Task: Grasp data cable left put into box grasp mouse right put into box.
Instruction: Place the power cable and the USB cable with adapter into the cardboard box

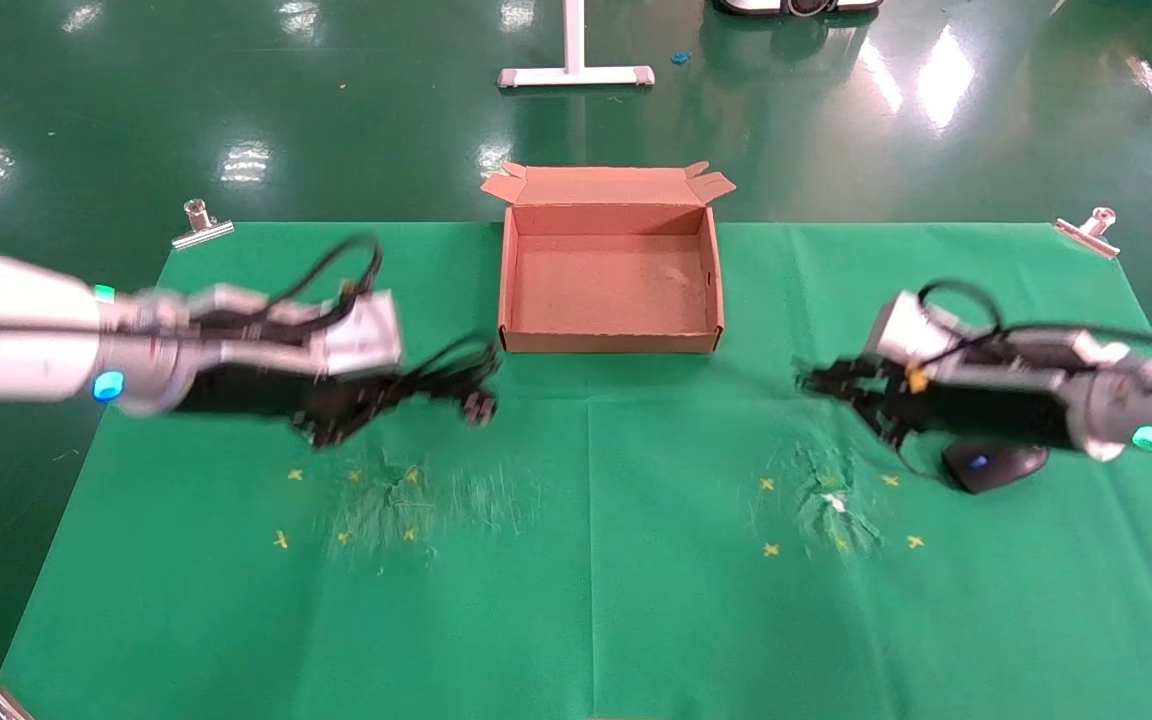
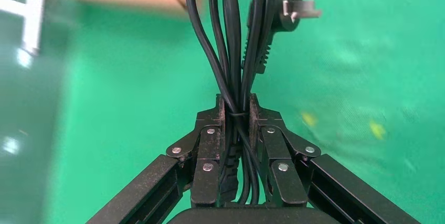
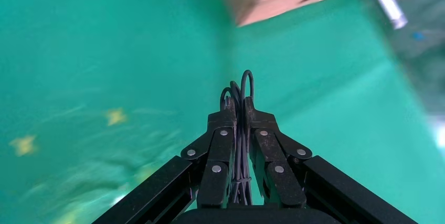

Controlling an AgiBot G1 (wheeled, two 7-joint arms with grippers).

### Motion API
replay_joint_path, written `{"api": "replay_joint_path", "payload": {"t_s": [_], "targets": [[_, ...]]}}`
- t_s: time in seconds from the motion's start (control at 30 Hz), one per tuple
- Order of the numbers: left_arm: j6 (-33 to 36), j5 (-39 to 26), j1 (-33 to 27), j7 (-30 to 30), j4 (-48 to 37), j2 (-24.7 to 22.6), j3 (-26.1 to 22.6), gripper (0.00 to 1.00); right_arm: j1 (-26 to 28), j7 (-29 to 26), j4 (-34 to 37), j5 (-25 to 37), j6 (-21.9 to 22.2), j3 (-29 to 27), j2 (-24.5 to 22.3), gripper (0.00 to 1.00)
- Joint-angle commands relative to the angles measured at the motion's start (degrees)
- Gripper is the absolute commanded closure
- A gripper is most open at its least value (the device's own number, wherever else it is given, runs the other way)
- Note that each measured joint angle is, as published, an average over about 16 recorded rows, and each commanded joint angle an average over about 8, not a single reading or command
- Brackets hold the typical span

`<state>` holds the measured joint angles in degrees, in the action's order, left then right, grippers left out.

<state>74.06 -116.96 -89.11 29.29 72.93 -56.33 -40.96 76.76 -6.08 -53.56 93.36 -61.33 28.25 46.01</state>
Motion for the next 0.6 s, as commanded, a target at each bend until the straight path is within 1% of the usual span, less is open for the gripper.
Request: {"api": "replay_joint_path", "payload": {"t_s": [0.03,0.17,0.27,0.37,0.47,0.6], "targets": [[0.18,0.61,-1.75,-0.28,0.21,-0.82,0.46,1.0,0.92,-0.23,0.4,-0.36,0.31,-0.56,-0.22,1.0],[-7.3,-1.42,-3.44,-5.32,-7.44,-7.48,-0.08,1.0,3.61,-1.3,0.47,-0.5,0.97,-1.64,-0.98,1.0],[-14.33,-2.72,-4.34,-10.49,-16.27,-13.31,-0.7,1.0,5.44,-2.08,-0.18,-0.85,0.82,-2.42,-1.9,1.0],[-20.79,-2.45,-5.23,-15.92,-25.22,-18.33,-1.38,1.0,6.75,-2.62,-1.24,-1.53,0.18,-3.22,-3.23,1.0],[-25.33,0.03,-5.74,-20.86,-31.17,-21.31,-2.76,1.0,7.47,-2.92,-2.25,-1.99,-0.37,-3.82,-4.6,1.0],[-28.34,6.29,-5.84,-25.2,-34.35,-22.27,-5.93,1.0,7.71,-2.9,-2.97,-2.08,-0.57,-4.25,-5.91,1.0]]}}
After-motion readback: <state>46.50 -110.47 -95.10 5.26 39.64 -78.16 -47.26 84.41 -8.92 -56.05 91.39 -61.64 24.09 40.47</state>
